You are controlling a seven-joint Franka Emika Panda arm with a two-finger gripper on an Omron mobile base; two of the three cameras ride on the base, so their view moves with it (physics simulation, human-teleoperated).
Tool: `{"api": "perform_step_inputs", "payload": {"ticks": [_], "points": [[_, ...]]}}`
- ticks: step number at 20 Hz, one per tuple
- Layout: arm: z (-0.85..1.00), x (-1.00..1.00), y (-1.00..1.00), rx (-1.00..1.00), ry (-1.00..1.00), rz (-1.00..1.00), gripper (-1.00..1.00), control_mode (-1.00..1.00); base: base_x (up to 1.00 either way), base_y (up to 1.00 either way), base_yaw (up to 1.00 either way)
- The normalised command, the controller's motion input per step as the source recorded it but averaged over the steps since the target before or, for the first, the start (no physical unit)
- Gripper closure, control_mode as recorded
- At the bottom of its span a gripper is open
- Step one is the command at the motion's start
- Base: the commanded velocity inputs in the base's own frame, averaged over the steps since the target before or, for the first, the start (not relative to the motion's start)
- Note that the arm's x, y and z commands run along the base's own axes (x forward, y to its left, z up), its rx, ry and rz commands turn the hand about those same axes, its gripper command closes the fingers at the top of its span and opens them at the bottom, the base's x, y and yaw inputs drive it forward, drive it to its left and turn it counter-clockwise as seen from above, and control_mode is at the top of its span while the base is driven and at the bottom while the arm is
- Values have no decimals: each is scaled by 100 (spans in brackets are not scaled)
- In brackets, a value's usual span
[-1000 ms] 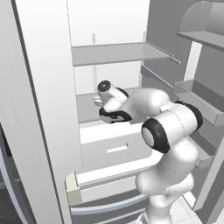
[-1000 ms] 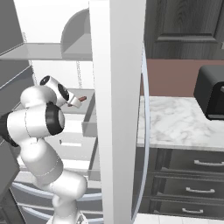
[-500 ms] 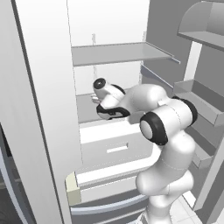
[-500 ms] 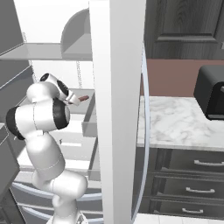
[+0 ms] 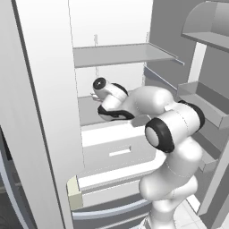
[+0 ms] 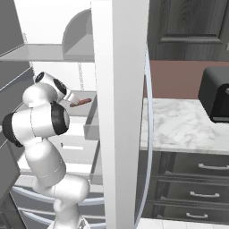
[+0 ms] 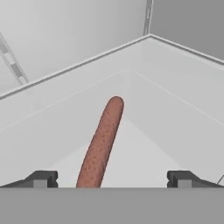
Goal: Move the hot dog bun to the plate on the dining table and place the condiment next to that plate. Then navigate to the fridge and take the sausage and place it on the plate as well.
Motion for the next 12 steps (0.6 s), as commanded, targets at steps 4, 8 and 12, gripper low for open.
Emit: {"api": "perform_step_inputs", "payload": {"ticks": [4, 8, 12], "points": [[-3, 15, -8, 2, 0, -3, -100, -100, 0, 0, 0], [-8, 26, -11, 4, 0, -4, -100, -100, 0, 0, 0], [-11, 32, -5, 5, 3, -6, -100, -100, 0, 0, 0]]}}
